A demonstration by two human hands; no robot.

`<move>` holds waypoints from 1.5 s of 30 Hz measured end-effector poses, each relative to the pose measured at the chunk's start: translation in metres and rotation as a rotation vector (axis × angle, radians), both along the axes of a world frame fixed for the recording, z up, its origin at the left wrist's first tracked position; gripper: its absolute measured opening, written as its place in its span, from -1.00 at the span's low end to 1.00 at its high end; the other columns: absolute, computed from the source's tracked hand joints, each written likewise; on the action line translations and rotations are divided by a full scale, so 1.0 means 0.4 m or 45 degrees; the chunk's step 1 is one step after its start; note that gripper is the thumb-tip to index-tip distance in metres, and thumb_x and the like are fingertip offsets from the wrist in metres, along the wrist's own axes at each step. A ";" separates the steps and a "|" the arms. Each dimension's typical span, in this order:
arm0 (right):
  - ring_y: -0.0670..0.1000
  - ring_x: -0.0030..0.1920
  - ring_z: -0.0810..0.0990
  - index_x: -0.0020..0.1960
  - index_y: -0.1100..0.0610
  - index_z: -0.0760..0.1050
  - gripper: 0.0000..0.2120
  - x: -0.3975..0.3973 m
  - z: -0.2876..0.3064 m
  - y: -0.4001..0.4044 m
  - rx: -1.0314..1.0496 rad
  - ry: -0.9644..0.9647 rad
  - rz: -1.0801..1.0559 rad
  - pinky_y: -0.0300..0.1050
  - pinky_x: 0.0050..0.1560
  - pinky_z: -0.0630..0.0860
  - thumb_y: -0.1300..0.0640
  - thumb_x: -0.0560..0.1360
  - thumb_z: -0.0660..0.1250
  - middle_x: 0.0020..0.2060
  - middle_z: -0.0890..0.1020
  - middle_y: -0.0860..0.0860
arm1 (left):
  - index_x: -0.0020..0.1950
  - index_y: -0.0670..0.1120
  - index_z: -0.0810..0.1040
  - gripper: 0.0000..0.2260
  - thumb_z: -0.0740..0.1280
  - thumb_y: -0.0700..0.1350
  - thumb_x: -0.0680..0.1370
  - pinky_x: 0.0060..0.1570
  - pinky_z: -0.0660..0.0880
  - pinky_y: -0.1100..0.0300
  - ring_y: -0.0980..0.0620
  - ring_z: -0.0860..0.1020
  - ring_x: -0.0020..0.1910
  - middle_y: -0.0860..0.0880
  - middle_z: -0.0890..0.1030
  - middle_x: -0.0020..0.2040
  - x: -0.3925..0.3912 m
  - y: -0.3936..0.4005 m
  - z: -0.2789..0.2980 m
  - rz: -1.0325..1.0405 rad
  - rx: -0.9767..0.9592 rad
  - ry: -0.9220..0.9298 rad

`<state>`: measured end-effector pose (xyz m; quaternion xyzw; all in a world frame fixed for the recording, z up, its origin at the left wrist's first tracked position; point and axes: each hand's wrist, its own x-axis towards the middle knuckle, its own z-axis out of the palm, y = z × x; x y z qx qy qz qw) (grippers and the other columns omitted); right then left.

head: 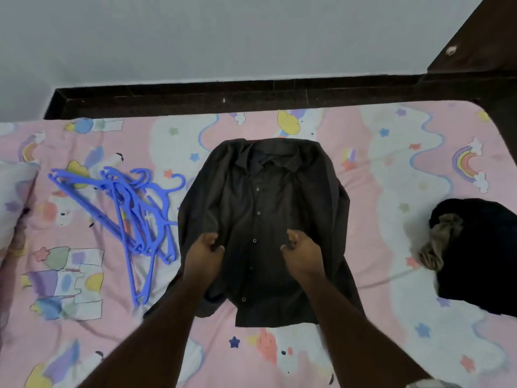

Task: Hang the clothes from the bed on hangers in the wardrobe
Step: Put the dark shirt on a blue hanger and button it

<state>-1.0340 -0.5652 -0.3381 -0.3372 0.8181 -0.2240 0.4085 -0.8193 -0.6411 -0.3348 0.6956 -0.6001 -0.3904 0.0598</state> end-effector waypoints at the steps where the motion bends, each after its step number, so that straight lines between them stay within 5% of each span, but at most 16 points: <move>1: 0.11 0.29 0.57 0.39 0.16 0.50 -0.58 0.015 -0.015 0.023 0.024 -0.009 -0.028 -0.11 0.34 0.43 0.17 0.53 0.37 0.27 0.62 0.10 | 0.33 -0.13 0.53 -0.68 0.38 -0.14 0.58 0.21 0.38 0.09 -0.18 0.53 0.26 -0.16 0.58 0.28 0.023 0.022 -0.012 0.023 0.030 -0.001; 9: 0.11 0.30 0.56 0.33 0.11 0.55 -0.66 0.112 -0.071 0.162 0.061 -0.038 -0.325 -0.04 0.37 0.43 0.12 0.56 0.36 0.27 0.62 0.04 | 0.39 -0.10 0.50 -0.63 0.37 -0.07 0.59 0.34 0.41 0.02 -0.14 0.52 0.30 -0.11 0.56 0.33 0.136 0.118 -0.067 0.064 0.162 0.106; 16: 0.22 0.28 0.54 0.37 0.11 0.52 -0.62 0.077 -0.125 0.302 0.162 0.145 -0.488 0.02 0.30 0.47 0.21 0.57 0.25 0.29 0.59 0.11 | 0.46 -0.04 0.42 -0.41 0.39 0.18 0.50 0.25 0.52 -0.11 -0.14 0.56 0.22 -0.09 0.58 0.27 0.208 0.178 -0.139 0.105 0.327 0.166; 24: 0.21 0.41 0.43 0.53 0.20 0.31 -0.46 0.034 -0.186 0.356 0.259 0.076 -0.374 0.00 0.38 0.35 0.13 0.58 0.31 0.41 0.48 0.15 | 0.40 -0.13 0.47 -0.54 0.45 -0.06 0.54 0.20 0.57 -0.10 -0.14 0.60 0.16 -0.12 0.60 0.22 0.205 0.185 -0.178 0.278 0.371 0.350; 30: 0.17 0.20 0.57 0.32 0.24 0.53 -0.61 0.014 -0.192 0.361 0.188 -0.076 -0.517 -0.13 0.12 0.44 0.15 0.52 0.43 0.22 0.62 0.12 | 0.24 -0.24 0.57 -0.68 0.38 -0.04 0.60 -0.04 0.45 0.15 -0.10 0.55 -0.02 -0.09 0.59 -0.04 0.208 0.220 -0.151 0.232 0.264 0.203; 34: 0.10 -0.02 0.59 0.06 0.17 0.57 -0.88 0.007 -0.181 0.367 0.072 -0.322 -0.736 -0.02 0.02 0.56 0.25 0.52 0.42 0.12 0.63 0.17 | 0.01 -0.16 0.57 -0.73 0.35 0.05 0.61 -0.18 0.49 0.19 -0.08 0.59 -0.05 -0.02 0.59 -0.17 0.214 0.240 -0.118 0.237 0.186 0.236; 39: 0.07 -0.13 0.57 0.33 0.22 0.48 -0.60 0.009 -0.164 0.382 0.013 -0.497 -0.801 -0.15 -0.26 0.55 0.25 0.52 0.44 0.03 0.61 0.09 | 0.06 -0.14 0.57 -0.80 0.47 -0.07 0.54 -0.30 0.50 0.31 0.06 0.57 -0.20 -0.04 0.62 -0.13 0.223 0.270 -0.090 0.203 0.332 0.333; 41: 0.05 -0.20 0.56 0.27 0.21 0.54 -0.66 0.007 -0.152 0.392 -0.010 -0.515 -0.834 -0.16 -0.25 0.55 0.26 0.51 0.44 -0.08 0.63 0.06 | 0.02 -0.12 0.59 -0.89 0.43 -0.10 0.58 -0.24 0.52 0.22 0.00 0.55 -0.20 -0.12 0.62 -0.12 0.232 0.279 -0.081 0.310 0.345 0.383; 45: 0.17 0.05 0.64 0.15 0.13 0.61 -0.77 0.012 -0.116 0.416 -0.096 -0.654 -1.003 -0.06 -0.11 0.63 0.28 0.51 0.44 0.10 0.65 0.12 | 0.00 -0.04 0.52 -0.87 0.31 0.00 0.64 0.12 0.56 -0.21 -0.16 0.56 0.02 -0.11 0.56 0.03 0.245 0.290 -0.026 0.473 0.296 0.392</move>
